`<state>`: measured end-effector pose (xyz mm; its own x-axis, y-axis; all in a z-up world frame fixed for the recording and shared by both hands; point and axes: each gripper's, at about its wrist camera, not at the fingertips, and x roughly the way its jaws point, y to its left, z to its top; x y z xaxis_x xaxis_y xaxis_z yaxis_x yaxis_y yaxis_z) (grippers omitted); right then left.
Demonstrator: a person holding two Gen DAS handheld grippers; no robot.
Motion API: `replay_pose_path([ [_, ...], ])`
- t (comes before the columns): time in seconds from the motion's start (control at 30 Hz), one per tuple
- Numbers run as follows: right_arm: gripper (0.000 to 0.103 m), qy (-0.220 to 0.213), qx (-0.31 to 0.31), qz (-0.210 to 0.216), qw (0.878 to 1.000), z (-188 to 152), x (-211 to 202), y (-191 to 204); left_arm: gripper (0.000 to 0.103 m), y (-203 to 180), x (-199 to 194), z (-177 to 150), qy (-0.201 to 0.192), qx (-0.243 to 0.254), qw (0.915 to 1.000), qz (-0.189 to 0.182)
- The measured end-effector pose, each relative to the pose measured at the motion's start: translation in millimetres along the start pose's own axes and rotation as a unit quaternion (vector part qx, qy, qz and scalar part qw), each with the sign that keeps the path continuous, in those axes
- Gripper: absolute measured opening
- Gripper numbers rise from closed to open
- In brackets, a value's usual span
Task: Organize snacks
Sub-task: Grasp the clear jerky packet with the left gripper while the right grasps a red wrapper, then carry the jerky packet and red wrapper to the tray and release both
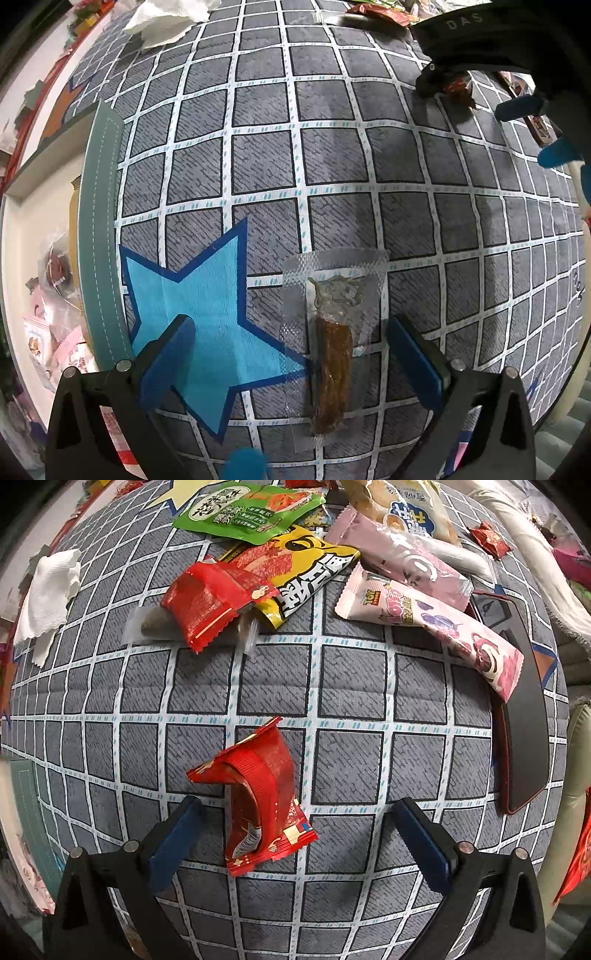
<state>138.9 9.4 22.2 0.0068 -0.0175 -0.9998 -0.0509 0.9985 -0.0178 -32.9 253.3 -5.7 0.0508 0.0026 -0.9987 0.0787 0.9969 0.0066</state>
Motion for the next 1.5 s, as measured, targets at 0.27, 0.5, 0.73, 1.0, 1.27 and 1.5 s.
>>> replay_pose_path([
  [0.27,0.06,-0.055,-0.034,-0.009,0.998,1.0,-8.4,20.9,0.101,-1.8,-0.1,-12.0,0.01,0.028,0.9996,-0.004],
  [0.5,0.025,-0.053,-0.024,0.068,0.996,-15.4,-20.4,16.5,0.051,-8.9,-14.0,-28.3,-0.025,0.028,0.9992,-0.015],
  [0.73,0.025,-0.033,-0.006,0.127,0.991,-73.5,-26.8,0.0,0.042,15.8,-19.6,-35.8,-0.02,-0.01,0.9976,-0.065],
  [1.0,0.025,-0.006,0.038,0.163,0.986,-113.9,-25.6,-15.5,0.042,31.4,-30.8,-51.0,-0.024,-0.01,0.9969,-0.075],
  [1.27,0.071,0.001,0.013,0.108,0.994,-128.2,-21.8,-17.6,0.064,42.3,-13.8,-51.9,-0.012,-0.008,0.9996,-0.024],
  [1.5,0.071,-0.002,0.002,0.082,0.997,-113.6,-8.4,15.5,0.078,13.6,-6.6,-57.1,-0.016,0.003,0.9999,-0.004],
])
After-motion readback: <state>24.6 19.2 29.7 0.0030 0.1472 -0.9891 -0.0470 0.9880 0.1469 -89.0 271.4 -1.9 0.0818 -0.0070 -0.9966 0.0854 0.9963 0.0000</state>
